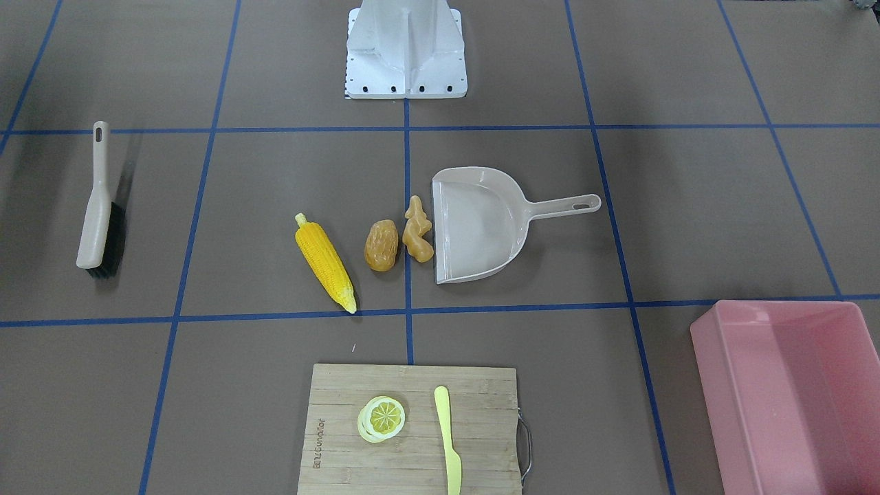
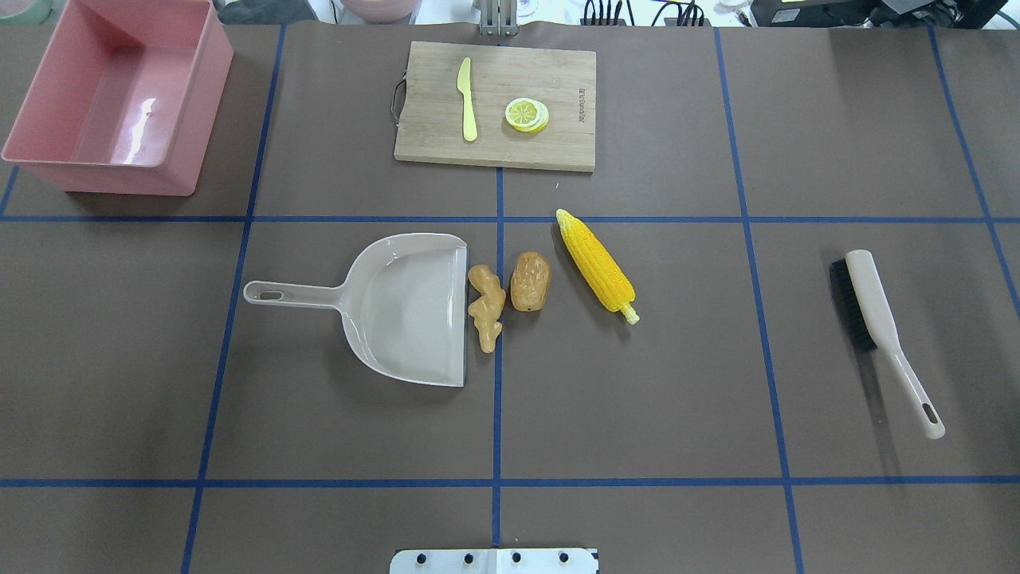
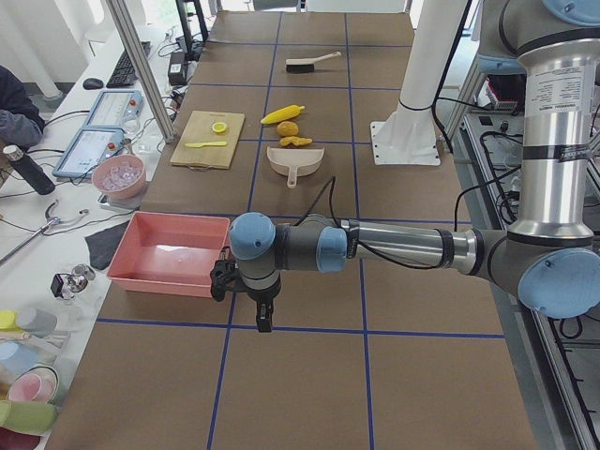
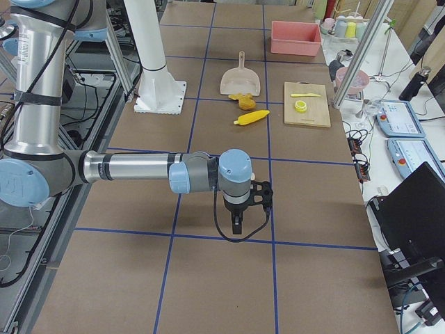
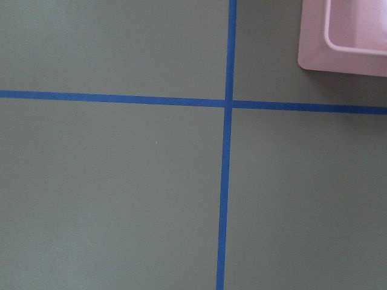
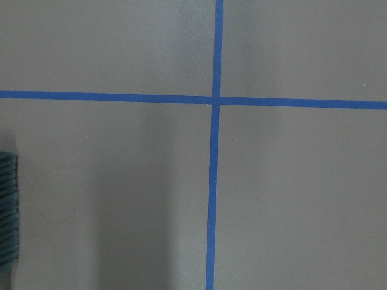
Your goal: Sweep and dump trash into bin
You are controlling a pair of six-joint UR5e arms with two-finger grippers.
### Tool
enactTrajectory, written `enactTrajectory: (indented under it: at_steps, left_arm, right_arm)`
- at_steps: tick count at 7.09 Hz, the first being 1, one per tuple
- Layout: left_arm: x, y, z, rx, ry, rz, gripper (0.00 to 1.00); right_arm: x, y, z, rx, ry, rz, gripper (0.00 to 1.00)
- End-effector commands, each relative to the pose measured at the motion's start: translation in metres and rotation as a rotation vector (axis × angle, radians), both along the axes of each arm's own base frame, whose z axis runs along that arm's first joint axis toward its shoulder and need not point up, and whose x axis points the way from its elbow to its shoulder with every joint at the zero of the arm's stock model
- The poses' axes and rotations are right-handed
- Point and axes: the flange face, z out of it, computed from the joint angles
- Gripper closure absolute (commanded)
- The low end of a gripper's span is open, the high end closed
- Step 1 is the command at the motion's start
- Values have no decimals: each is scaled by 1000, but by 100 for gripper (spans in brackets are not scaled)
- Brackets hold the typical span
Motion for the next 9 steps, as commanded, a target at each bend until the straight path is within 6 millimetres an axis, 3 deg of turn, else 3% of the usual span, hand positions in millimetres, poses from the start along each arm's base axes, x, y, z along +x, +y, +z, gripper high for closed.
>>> enactTrajectory:
  at_steps: [1, 5, 9]
  left_arm:
    - [0, 5, 10, -25, 0, -5, 1]
    - [0, 5, 13, -29, -1, -3, 1]
    - [3, -8, -11, 78, 2, 8, 1]
  right_arm:
    - [0, 2, 1, 0, 0, -1, 0]
    - [1, 4, 0, -4, 5, 3, 0]
    - [2, 5, 0, -17, 7, 9, 0]
